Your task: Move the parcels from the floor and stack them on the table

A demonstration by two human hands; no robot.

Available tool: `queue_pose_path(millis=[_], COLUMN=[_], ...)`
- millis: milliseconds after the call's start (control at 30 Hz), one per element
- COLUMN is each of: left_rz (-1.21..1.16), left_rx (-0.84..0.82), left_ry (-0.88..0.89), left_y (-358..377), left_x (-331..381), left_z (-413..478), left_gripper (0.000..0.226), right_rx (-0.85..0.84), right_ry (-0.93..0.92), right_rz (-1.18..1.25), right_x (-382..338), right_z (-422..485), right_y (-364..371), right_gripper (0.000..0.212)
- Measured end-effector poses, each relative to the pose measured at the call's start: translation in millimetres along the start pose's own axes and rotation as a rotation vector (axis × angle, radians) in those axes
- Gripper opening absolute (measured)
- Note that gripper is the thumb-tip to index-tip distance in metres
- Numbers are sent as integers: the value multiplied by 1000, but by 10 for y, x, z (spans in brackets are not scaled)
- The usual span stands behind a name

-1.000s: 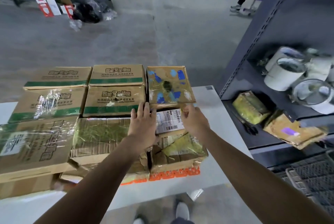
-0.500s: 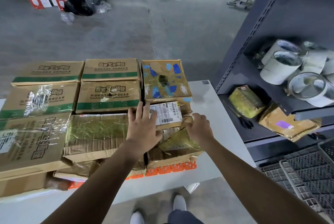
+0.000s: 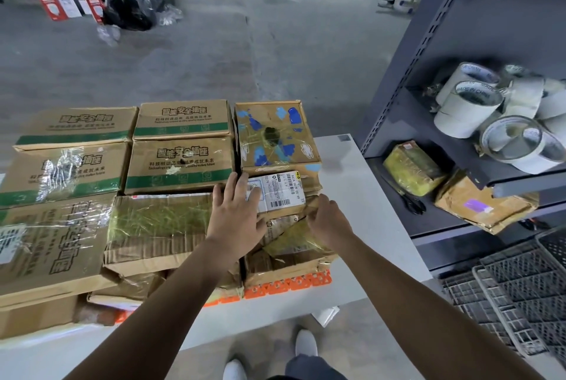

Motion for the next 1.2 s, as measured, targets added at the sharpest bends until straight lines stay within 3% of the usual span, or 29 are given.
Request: queue_pose_path(millis=[300,433,600,800,933,1100,1200], left_rz=[-38,-96,-73,4,92,3,-57], left_rx=[58,105,88,-97,-239,-100,11], left_ry=[40,193,392,376,313,407,417], left_y=[0,33,123,291,279,276,95], left_x=[-44,101,446,518,476,582,589], left_z=[-216,-334,-438,-458,-477,-457,-426], left_gripper=[63,55,40,54,48,40,35], right_rx=[89,68,6,-45,-104,38,126], right_ry=[27,18,84,-8,-32,-37,-53], right_rz=[12,38,180,188,131,44,-10], right_x=[72,63,81,54,77,-46,-212], right_z=[153,179,155,102,59,26,-23], right_y=[-166,-139,-139,-114,-134,-216,-310], right_gripper=[31,33,54,36,44,54,47])
Point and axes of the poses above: each hand's wrist, its own z-axis towards the middle knuckle, its own y-axis out of the palm, x = y × z, the point moved 3 cm from there along z, towards the middle knuckle, and after that the axes turned 3 degrees about -x, right-handed, at the moved point
